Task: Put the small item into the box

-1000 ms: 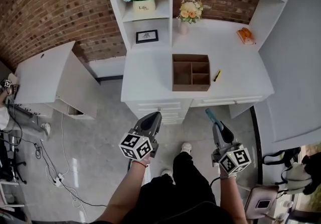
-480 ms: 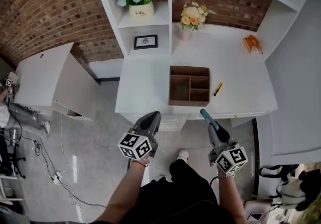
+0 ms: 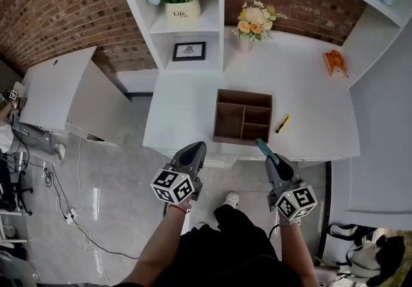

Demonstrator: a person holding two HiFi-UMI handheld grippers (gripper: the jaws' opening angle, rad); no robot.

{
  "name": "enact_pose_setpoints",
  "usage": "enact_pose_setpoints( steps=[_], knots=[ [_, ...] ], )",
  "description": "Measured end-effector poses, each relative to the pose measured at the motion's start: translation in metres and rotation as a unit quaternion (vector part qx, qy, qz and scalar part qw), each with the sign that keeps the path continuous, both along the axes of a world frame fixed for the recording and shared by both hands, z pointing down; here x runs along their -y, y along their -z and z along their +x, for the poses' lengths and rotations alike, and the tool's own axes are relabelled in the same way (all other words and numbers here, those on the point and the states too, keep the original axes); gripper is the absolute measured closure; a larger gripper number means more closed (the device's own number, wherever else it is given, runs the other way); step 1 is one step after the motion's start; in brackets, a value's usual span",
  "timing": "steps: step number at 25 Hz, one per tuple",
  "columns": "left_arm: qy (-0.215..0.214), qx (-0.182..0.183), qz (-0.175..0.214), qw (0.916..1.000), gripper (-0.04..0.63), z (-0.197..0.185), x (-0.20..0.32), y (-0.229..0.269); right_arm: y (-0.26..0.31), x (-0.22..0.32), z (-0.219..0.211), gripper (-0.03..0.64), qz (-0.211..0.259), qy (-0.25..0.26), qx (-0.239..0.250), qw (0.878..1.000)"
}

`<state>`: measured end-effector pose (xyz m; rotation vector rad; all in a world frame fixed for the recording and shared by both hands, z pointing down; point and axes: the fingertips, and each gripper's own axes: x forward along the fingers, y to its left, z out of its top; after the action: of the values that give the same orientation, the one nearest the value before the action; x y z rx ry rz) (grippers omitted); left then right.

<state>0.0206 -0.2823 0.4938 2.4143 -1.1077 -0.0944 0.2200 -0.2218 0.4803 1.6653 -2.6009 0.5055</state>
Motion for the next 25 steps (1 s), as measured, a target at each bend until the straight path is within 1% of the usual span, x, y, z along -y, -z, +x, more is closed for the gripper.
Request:
enact_pose_setpoints(
  steps=[2,6,10,15,25],
  knots=[
    [0.008,-0.001,-0.001,1.0000,0.592,0.002,0.006,-0.001,-0.002,0.009,0.003,0.549,-0.005,0.011,-0.006,1.000],
    [0.023,-0.001,-0.002,0.9997,0.592,0.008,0.018,-0.003,-0.007,0.023,0.007,0.549,-0.010,0.032,-0.033,0.999],
    [0.038,0.000,-0.002,0.9993,0.592,0.008,0.025,-0.004,-0.013,0.032,0.003,0.549,-0.011,0.062,-0.063,0.996],
    [0.050,0.005,0.002,0.9987,0.592,0.010,0.033,-0.004,-0.020,0.045,0.002,0.548,-0.016,0.083,-0.084,0.993],
    [0.062,0.013,-0.015,0.9979,0.592,0.007,0.047,-0.015,-0.038,0.056,-0.005,0.548,-0.050,0.117,-0.152,0.980]
  ],
)
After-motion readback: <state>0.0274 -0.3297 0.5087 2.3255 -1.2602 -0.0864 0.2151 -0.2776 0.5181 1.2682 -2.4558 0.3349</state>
